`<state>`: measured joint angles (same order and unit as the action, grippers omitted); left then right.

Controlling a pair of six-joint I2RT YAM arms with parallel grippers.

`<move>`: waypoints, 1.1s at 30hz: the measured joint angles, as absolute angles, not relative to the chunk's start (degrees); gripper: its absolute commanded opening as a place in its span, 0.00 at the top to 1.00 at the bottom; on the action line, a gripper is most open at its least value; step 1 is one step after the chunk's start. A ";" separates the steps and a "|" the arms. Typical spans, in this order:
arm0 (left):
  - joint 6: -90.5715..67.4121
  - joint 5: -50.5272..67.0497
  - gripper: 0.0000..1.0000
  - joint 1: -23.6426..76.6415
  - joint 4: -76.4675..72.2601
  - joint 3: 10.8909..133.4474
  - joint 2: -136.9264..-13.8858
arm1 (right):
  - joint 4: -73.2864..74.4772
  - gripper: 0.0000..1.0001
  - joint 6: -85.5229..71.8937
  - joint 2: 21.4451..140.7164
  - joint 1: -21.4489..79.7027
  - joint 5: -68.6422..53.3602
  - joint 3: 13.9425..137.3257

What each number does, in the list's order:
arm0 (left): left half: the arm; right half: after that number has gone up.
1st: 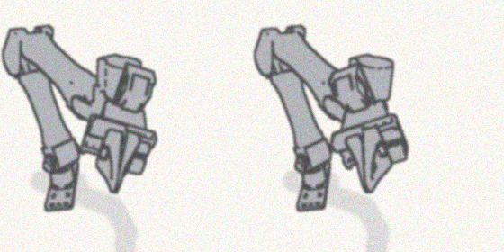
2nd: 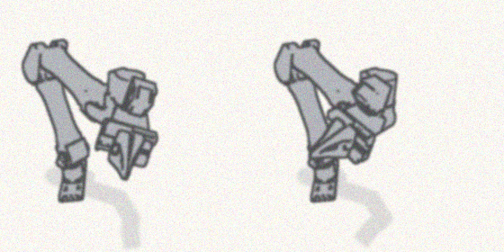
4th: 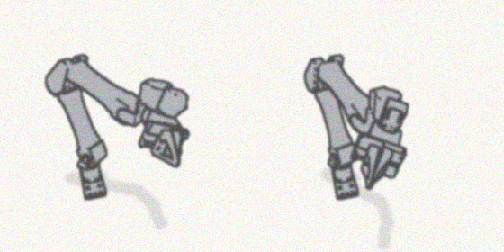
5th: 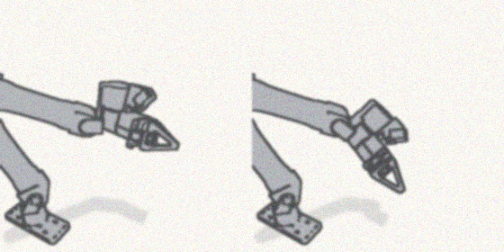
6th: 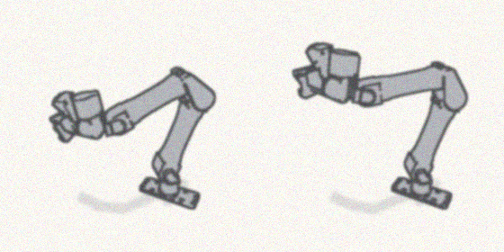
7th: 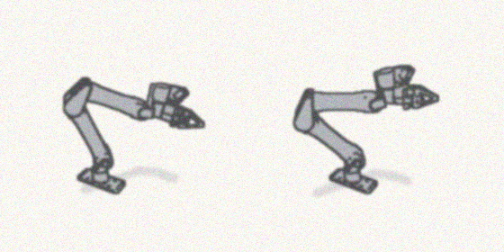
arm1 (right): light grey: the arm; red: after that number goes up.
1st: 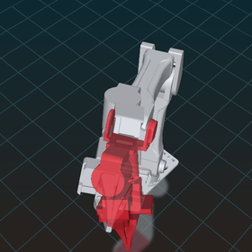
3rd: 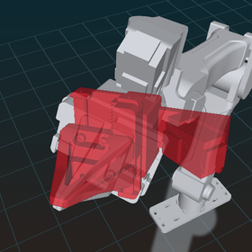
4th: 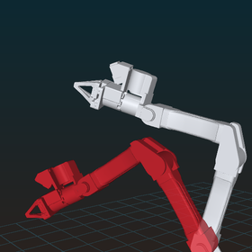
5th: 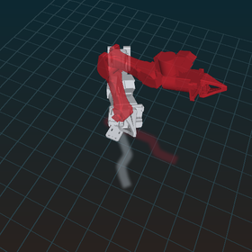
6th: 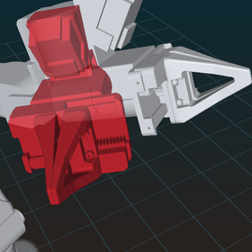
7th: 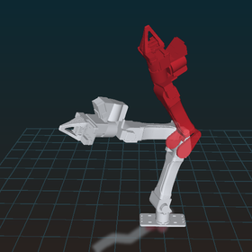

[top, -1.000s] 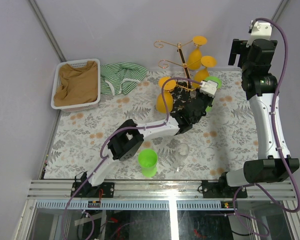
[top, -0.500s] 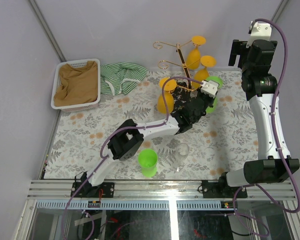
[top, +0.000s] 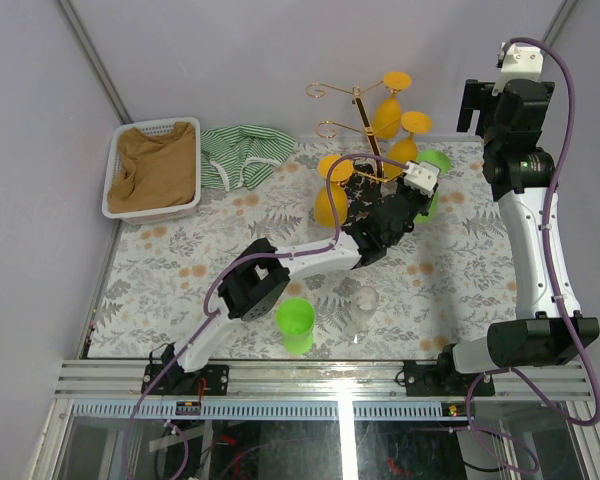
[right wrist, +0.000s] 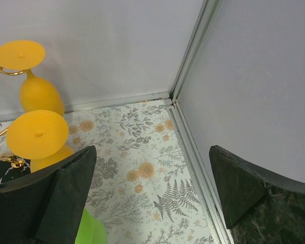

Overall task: Place the wine glass upside down on the wine glass rack
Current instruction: Turn the wine glass upside down at the wine rack.

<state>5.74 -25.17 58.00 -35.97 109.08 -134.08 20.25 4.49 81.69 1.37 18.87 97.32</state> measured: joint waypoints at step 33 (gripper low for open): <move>2.44 -19.20 0.71 59.20 -36.01 97.89 -125.56 | 20.25 0.01 4.01 81.69 1.34 18.39 97.32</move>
<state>2.44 -19.20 59.20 -36.01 97.89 -125.56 20.25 4.01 81.69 1.34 18.39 97.32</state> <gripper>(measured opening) 0.289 0.990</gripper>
